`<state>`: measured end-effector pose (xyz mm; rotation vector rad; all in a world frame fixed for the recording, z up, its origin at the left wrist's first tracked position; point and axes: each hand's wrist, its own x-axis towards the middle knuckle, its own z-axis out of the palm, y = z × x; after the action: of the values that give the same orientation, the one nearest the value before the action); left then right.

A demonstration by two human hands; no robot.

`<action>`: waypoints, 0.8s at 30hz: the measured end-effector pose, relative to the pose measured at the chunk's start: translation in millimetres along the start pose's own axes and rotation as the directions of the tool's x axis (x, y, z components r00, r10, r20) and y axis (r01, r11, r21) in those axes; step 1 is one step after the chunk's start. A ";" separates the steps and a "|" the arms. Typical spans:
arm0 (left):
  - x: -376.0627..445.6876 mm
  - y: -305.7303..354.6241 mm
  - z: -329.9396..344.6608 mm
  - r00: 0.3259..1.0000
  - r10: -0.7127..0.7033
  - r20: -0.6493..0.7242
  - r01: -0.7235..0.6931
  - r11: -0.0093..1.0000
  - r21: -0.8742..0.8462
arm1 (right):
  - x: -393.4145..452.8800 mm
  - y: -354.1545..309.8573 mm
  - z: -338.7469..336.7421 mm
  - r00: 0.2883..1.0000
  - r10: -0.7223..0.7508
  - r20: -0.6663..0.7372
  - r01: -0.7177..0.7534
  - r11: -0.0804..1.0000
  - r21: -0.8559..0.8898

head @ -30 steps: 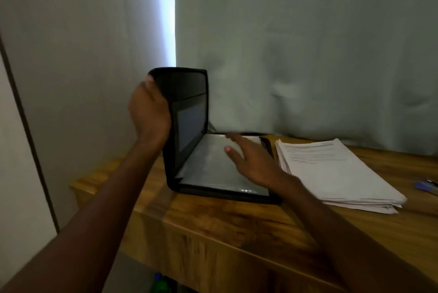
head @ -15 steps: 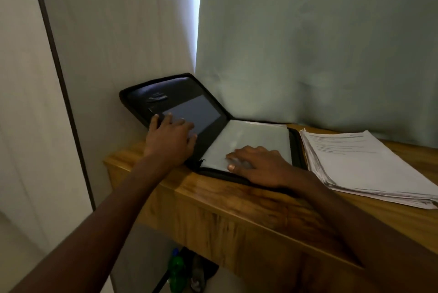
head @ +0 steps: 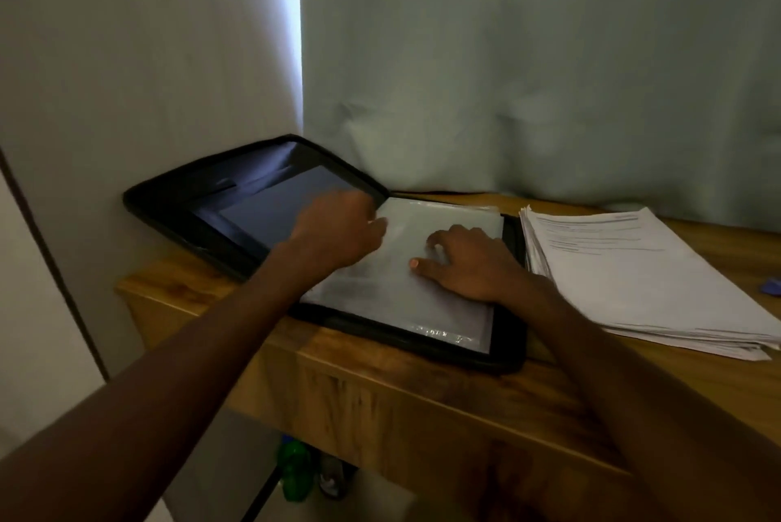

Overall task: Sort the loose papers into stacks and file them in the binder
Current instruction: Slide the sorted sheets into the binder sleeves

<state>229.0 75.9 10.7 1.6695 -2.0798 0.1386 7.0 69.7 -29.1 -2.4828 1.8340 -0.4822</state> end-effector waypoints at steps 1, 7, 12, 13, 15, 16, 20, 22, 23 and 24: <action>14.9 8.7 11.7 0.998 0.029 0.049 -0.025 0.996 -0.091 | -0.1 0.1 0.3 1.000 0.000 -0.005 0.000 1.000 0.000; 56.3 48.3 74.2 0.926 0.047 0.376 -0.044 0.999 -0.017 | 4.4 20.7 -14.6 0.998 0.009 -0.059 0.001 0.984 0.177; 60.7 51.6 85.0 0.944 -0.002 0.331 -0.011 0.999 0.035 | 7.2 43.6 -33.1 0.883 0.250 -0.397 -0.118 0.937 0.328; 64.8 54.5 86.1 0.948 -0.015 0.317 0.010 1.000 0.018 | 5.4 48.2 -41.9 0.849 0.297 -0.437 -0.136 0.922 0.363; 76.5 70.8 92.5 0.957 -0.004 0.291 0.017 0.999 -0.042 | 1.5 67.0 -66.0 0.775 0.383 -0.502 -0.139 0.879 0.456; 80.1 80.0 96.4 0.956 0.020 0.293 0.003 0.997 -0.078 | 0.3 78.7 -76.4 0.744 0.426 -0.516 -0.142 0.854 0.500; 99.8 126.4 107.9 0.970 0.196 0.144 -0.162 0.962 -0.221 | -13.0 142.4 -96.3 0.720 0.531 -0.446 -0.425 0.846 0.322; 106.9 153.1 109.1 0.978 0.201 0.053 -0.177 0.939 -0.294 | -24.4 171.0 -91.3 0.715 0.584 -0.385 -0.586 0.800 0.125; 107.5 165.4 109.4 0.982 0.183 0.035 -0.165 0.941 -0.296 | -30.6 182.1 -87.9 0.694 0.625 -0.358 -0.656 0.754 0.045; 108.5 177.3 112.7 0.985 0.168 0.036 -0.151 0.946 -0.286 | -34.4 194.9 -84.7 0.672 0.664 -0.328 -0.703 0.711 -0.003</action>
<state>12.2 -16.7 -7.4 1.3511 -2.1607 -0.1537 -205.0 55.5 5.4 -1.5909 2.7885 -0.7305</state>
